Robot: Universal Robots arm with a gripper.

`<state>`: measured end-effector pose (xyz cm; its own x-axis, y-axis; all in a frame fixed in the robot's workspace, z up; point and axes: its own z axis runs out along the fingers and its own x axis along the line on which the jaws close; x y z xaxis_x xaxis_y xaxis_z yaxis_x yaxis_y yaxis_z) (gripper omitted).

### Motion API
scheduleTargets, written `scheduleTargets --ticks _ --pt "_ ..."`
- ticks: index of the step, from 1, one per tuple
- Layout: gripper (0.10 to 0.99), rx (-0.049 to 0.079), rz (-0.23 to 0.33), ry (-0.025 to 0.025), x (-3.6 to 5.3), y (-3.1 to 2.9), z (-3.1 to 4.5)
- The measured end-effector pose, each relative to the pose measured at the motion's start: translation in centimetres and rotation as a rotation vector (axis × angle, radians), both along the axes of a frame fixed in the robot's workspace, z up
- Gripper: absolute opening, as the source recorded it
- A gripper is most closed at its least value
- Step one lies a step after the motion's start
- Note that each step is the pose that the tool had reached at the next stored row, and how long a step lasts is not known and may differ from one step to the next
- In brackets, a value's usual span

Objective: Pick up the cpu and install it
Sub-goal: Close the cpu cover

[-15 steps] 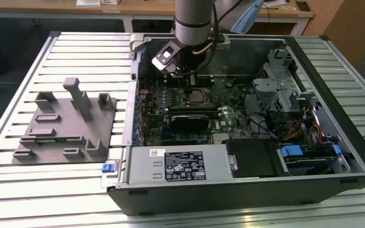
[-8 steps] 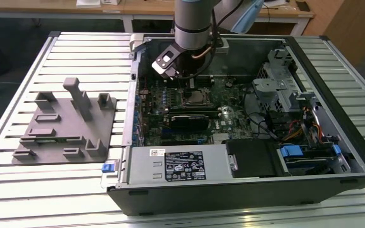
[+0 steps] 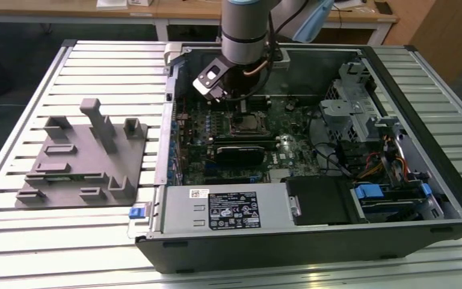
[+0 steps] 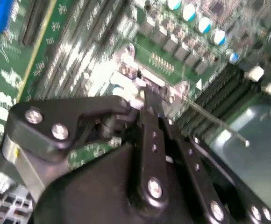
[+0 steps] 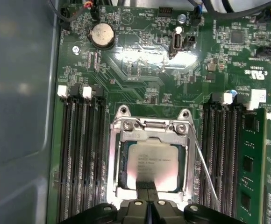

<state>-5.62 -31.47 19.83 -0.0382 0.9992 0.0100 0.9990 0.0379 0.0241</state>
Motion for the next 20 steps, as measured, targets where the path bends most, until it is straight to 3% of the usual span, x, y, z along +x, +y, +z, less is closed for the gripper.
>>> scheduleTargets --ticks 4,8,20 --pt "0.106 0.005 0.0 -0.0019 0.14 0.04 0.17" --pt "0.106 0.003 0.0 -0.0003 0.12 0.0 1.22" --pt "0.106 0.003 0.0 0.0022 1.72 0.0 1.21"
